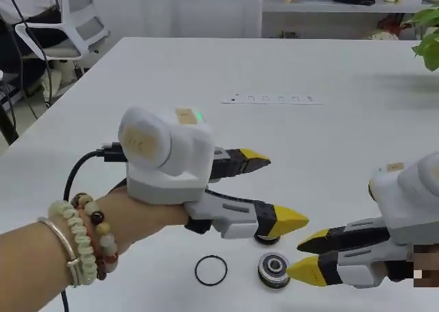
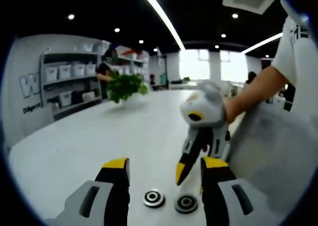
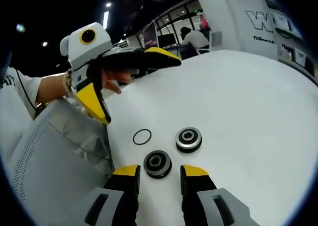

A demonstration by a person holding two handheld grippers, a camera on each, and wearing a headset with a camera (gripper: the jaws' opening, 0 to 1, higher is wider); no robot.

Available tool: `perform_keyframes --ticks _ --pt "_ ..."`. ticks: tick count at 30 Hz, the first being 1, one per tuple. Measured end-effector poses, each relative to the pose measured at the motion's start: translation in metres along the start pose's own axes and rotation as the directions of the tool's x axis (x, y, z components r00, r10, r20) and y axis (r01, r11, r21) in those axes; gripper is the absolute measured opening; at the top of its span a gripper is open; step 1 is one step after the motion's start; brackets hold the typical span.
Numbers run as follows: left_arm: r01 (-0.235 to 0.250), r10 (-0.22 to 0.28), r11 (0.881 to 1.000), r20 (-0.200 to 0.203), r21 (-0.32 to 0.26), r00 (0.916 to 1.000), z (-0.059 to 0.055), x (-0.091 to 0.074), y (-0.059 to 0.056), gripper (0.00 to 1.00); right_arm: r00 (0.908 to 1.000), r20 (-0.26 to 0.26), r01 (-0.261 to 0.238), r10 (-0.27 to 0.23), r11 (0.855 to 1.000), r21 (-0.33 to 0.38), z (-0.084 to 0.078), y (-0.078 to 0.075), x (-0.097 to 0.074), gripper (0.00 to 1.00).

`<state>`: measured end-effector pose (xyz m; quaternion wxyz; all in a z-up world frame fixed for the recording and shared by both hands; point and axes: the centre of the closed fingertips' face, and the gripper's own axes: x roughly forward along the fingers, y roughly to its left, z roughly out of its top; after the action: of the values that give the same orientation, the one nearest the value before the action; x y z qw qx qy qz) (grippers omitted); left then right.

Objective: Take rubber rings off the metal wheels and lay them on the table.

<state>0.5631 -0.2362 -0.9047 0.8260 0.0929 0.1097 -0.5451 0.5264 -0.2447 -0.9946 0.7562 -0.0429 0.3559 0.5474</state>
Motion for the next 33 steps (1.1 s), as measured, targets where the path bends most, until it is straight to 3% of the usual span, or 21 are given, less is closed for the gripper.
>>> perform_keyframes --ticks 2,4,7,12,20,24,33 --pt "0.004 -0.004 1.000 -0.008 0.006 1.0000 -0.009 0.002 -0.004 0.54 0.9999 0.009 0.006 -0.006 1.000 0.002 0.001 -0.002 0.000 0.30" --pt "0.025 -0.025 1.000 -0.045 0.005 0.9987 -0.023 0.002 -0.010 0.52 0.9999 0.013 0.008 -0.008 1.000 0.001 0.000 -0.002 0.001 0.29" --pt "0.066 -0.063 0.998 -0.128 0.024 0.9898 -0.048 0.002 -0.022 0.50 0.9999 -0.014 -0.005 0.005 1.000 -0.007 -0.005 0.001 0.006 0.30" --pt "0.106 -0.098 0.994 -0.198 0.031 0.9753 -0.074 0.004 -0.032 0.40 0.9990 -0.044 -0.006 0.004 0.999 -0.050 -0.011 0.004 0.010 0.30" --pt "0.115 -0.107 0.993 -0.226 0.023 0.9682 -0.085 0.009 -0.035 0.29 0.9956 -0.094 -0.003 -0.009 0.992 -0.126 -0.021 0.005 0.019 0.30" --pt "0.113 -0.103 0.993 -0.250 0.025 0.9626 -0.092 0.010 -0.034 0.23 0.9953 -0.095 0.003 -0.019 0.986 -0.164 -0.021 0.005 0.021 0.27" --pt "0.131 -0.120 0.991 -0.266 0.022 0.9563 -0.097 0.012 -0.038 0.14 0.9940 -0.102 0.019 -0.041 0.978 -0.208 -0.021 0.001 0.023 0.19"
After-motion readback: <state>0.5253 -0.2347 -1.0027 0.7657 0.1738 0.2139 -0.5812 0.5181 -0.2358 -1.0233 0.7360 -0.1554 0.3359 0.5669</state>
